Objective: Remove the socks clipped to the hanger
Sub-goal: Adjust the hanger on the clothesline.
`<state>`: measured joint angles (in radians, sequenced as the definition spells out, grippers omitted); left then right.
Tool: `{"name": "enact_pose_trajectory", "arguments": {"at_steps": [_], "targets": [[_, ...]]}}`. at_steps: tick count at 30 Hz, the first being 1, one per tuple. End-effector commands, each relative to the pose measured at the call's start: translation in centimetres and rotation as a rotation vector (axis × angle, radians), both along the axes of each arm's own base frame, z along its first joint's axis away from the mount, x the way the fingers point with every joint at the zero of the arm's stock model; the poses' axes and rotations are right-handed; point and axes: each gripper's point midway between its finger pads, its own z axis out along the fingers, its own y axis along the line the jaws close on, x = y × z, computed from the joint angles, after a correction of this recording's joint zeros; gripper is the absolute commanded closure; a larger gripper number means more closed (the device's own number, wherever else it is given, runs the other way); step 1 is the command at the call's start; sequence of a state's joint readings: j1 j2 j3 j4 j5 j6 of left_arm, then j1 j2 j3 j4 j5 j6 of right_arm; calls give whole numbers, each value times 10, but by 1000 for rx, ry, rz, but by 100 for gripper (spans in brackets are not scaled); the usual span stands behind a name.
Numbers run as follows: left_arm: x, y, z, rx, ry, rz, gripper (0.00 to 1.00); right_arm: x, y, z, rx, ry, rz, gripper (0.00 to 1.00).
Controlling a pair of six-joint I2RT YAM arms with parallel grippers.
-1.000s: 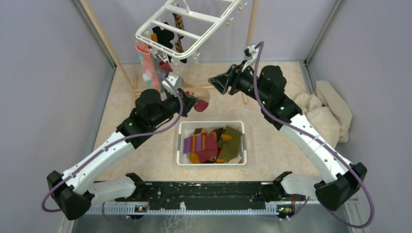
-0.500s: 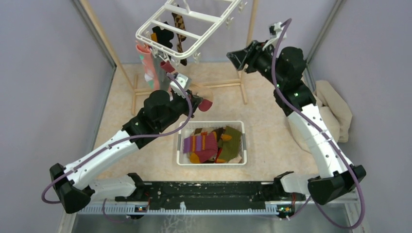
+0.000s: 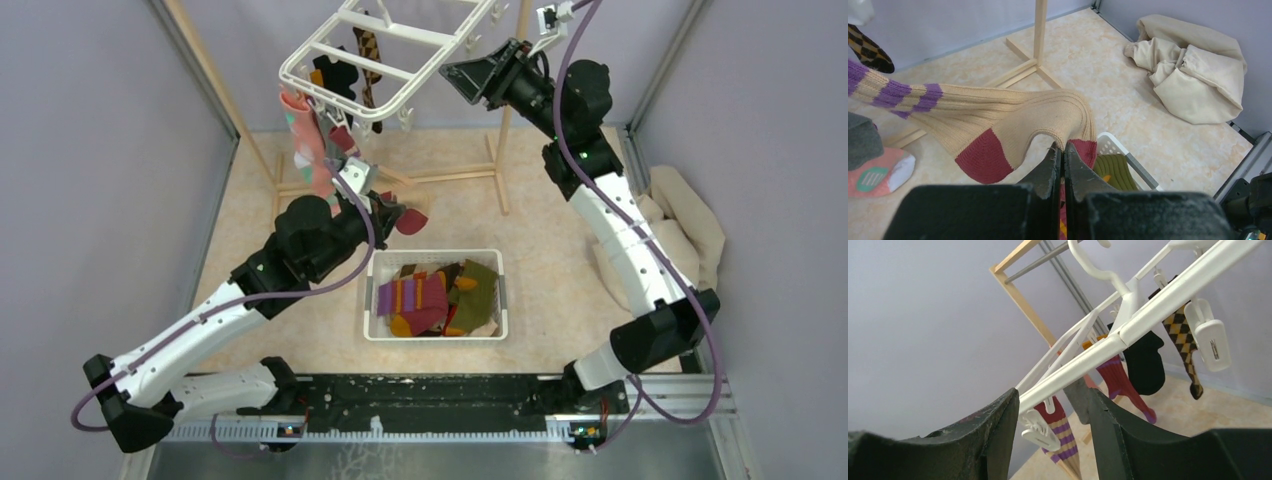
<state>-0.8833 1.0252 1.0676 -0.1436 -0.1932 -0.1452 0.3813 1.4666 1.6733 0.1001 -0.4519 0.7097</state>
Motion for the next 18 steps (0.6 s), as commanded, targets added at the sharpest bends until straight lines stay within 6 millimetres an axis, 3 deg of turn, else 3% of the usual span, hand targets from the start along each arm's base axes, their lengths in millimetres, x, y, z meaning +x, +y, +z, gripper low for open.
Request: {"name": "enact_pose_trajectory", "arguments": {"at_steps": [1, 12, 18], "targets": [[-11, 8, 4, -12, -2, -2, 96, -9, 5, 41, 87, -102, 67, 47], [-28, 12, 9, -29, 4, -41, 96, 21, 14, 33, 112, -77, 58, 49], [-33, 20, 14, -29, -5, -32, 96, 42, 20, 15, 104, -38, 39, 66]]}}
